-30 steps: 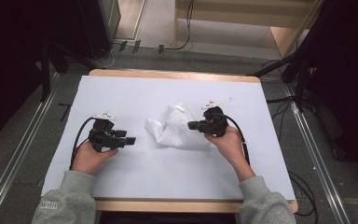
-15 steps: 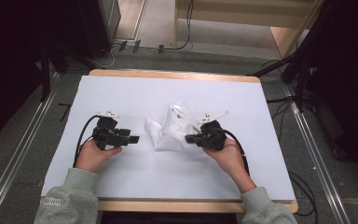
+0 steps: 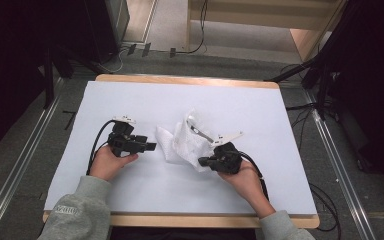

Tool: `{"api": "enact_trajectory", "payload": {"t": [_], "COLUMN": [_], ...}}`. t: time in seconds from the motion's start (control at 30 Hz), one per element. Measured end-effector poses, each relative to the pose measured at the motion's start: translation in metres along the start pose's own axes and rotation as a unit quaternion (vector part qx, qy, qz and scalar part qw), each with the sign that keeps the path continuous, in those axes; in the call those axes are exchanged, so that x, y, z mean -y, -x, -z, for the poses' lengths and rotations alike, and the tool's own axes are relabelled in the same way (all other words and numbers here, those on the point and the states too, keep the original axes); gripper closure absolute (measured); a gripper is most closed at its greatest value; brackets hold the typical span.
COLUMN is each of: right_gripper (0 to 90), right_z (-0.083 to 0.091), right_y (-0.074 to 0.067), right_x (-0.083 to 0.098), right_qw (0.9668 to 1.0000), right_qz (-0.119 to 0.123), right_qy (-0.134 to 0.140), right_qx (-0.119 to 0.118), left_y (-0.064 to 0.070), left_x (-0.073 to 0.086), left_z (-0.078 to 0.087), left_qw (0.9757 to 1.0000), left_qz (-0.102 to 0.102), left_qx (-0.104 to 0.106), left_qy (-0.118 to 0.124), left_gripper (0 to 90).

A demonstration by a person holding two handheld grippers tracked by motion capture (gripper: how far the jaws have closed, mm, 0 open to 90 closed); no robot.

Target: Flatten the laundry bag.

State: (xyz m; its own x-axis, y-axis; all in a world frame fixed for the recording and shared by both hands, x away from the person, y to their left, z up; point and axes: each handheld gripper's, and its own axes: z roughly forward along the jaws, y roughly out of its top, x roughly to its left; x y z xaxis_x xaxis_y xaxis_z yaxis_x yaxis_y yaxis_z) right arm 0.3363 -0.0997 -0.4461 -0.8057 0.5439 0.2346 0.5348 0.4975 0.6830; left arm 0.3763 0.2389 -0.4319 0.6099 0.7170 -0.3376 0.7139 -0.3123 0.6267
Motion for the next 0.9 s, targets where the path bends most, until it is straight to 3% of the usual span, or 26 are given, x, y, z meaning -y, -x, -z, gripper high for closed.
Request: {"api": "enact_trajectory", "payload": {"t": [0.27,0.43,0.6,0.7,0.9], "right_gripper": [90.0,90.0,90.0,90.0,90.0], "right_z": [-0.005,0.001,0.013,0.028,0.039], "right_y": [-0.006,-0.011,-0.01,-0.006,0.011], "right_x": [0.012,0.019,0.016,0.006,-0.014], "right_qw": [0.9998,0.9997,0.9999,0.9996,0.9984], "right_qz": [-0.003,-0.009,-0.014,-0.02,-0.027], "right_qy": [-0.02,-0.021,-0.006,0.02,0.047], "right_qx": [0.0,0.002,0.002,0.005,0.019], "left_y": [-0.002,-0.001,-0.001,-0.001,-0.002], "left_x": [-0.007,-0.01,-0.01,-0.009,-0.008], "left_z": [-0.011,-0.014,-0.012,-0.011,-0.01], "left_qw": [1.0,1.0,1.0,1.0,1.0], "left_qz": [0.002,-0.005,-0.006,-0.006,-0.002], "left_qx": [0.0,0.002,0.003,0.002,0.003], "left_qy": [0.0,-0.004,-0.005,-0.003,-0.002], "left_gripper": [42.1,42.1,42.1,42.1,42.1]}}
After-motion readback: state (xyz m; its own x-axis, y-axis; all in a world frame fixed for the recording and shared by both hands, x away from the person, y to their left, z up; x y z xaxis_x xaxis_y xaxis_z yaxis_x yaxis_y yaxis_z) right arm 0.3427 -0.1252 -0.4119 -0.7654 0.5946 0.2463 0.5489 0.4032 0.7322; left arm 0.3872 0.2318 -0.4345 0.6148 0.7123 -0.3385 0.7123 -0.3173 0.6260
